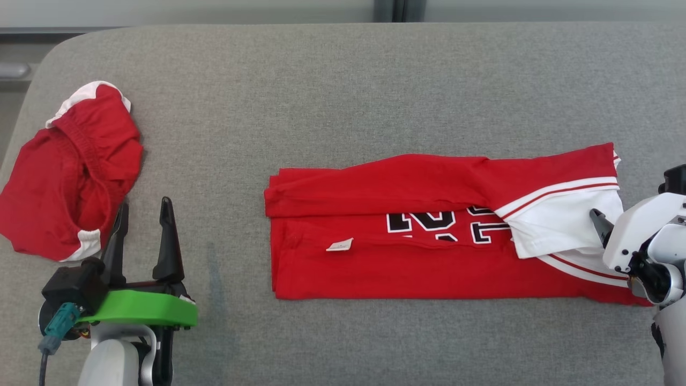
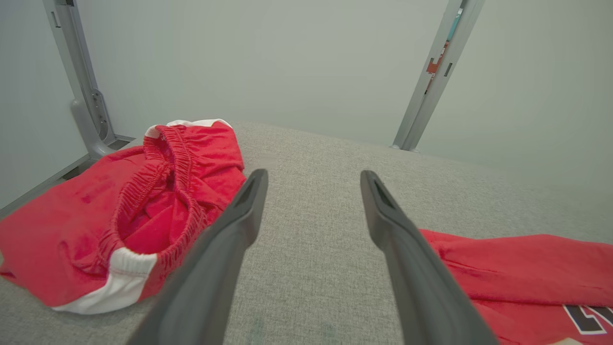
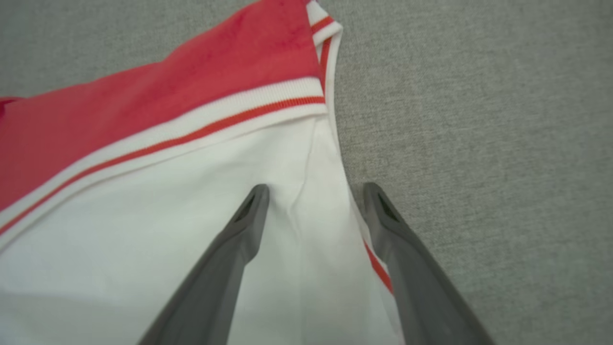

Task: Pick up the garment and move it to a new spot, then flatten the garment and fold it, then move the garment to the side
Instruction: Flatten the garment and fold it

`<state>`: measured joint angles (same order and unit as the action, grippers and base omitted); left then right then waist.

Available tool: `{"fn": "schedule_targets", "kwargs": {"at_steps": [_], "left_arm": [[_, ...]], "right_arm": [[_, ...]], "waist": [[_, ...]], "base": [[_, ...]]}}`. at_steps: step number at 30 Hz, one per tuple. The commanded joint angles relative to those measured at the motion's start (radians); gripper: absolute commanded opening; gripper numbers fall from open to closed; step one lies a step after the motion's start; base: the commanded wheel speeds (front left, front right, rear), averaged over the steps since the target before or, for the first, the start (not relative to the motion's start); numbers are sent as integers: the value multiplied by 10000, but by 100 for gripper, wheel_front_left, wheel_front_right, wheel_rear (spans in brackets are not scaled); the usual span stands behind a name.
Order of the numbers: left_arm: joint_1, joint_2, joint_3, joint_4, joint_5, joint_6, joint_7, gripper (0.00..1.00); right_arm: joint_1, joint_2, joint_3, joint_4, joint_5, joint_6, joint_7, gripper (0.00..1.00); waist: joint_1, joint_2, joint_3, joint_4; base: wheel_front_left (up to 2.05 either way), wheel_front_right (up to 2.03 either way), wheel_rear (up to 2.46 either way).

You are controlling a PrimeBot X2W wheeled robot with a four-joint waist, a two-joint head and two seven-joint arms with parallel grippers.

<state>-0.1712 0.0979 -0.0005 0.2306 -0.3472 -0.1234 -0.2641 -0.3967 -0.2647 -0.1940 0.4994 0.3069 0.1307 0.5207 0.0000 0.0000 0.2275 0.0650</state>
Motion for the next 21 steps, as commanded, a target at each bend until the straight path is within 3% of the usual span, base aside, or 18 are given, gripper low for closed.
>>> {"fn": "schedule_targets", "kwargs": {"at_steps": [1,7,8,9,21], "left_arm": [[-182,-32,39,17,156,-43,2,100],[-308,-62,-11,110,210,-73,2,100],[-305,-61,-18,121,213,-77,2,100],[-306,-62,-41,133,204,-79,2,100],[-169,51,-107,243,60,-88,2,100]], "right_arm": [[-176,-85,62,128,99,-1,-100,100],[-216,-93,469,840,416,-1,273,100],[-165,-80,536,914,490,0,383,89],[-131,-77,604,964,581,0,450,3],[-173,-1298,-766,247,-249,-11,-575,0]], "waist": [[0,0,138,90],[0,0,259,213],[0,0,262,221],[0,0,264,226],[0,0,-23,-112]], "base": [[0,0,0],[0,0,0],[0,0,0],[0,0,0],[0,0,0]]}}
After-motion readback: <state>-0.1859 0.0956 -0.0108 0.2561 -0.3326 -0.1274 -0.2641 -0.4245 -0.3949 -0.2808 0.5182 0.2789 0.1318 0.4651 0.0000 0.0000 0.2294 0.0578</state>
